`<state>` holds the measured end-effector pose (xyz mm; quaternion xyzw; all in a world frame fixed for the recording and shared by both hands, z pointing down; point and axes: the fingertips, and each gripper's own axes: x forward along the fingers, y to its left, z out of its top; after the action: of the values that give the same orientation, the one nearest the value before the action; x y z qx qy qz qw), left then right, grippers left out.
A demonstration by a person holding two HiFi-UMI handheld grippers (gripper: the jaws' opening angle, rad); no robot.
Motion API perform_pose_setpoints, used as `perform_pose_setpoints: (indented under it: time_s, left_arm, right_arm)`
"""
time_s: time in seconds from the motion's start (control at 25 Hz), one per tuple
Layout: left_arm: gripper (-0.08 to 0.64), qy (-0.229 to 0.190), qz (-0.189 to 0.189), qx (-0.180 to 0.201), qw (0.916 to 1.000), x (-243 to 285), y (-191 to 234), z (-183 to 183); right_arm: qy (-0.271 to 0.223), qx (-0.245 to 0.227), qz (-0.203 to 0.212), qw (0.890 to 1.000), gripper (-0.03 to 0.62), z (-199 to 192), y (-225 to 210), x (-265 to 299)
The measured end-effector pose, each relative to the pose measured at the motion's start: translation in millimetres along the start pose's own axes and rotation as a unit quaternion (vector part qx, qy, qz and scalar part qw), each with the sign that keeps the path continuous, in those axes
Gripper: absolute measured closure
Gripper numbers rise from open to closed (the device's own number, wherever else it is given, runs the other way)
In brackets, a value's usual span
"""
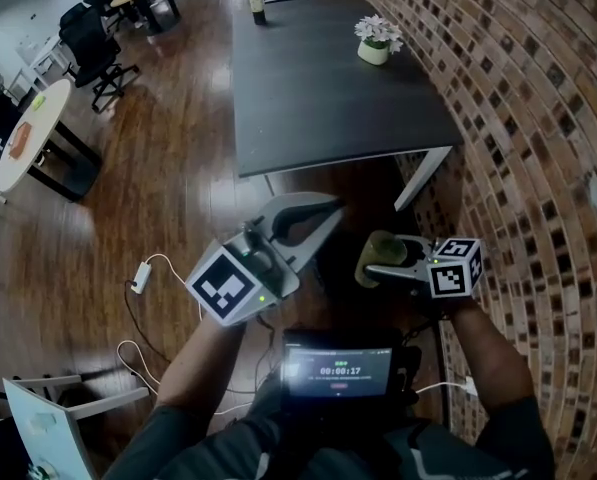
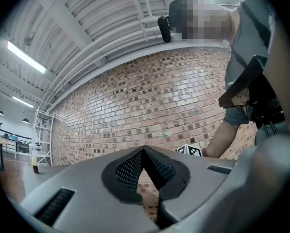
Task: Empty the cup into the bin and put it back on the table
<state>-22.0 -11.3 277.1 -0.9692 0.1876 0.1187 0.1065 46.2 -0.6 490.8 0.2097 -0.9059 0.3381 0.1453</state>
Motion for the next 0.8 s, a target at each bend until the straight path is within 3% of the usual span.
perform_pose_setpoints:
  time_s: [0.24, 0.56, 0.8]
  left_arm:
    - [0.566, 0.012, 0.006, -0.006, 0.9999, -4.2, 0.7, -11.7]
    - [0.566, 0.022, 0.027, -0.018, 0.9992, -13.6, 13.9, -20.9]
    - [0.565, 0.022, 0.036, -0.034, 0.9985, -20.0, 23.0, -26.7]
  right_arm:
    - [0.025, 0.056, 0.037, 0.997, 0.202, -14.2, -11.9, 20.3]
    - [0.053, 0.097, 0.065, 0.992, 0.202, -17.7, -19.9, 45.3]
    - [0.063, 0.142, 0.119, 0.981, 0.202, -14.9, -18.2, 57.0]
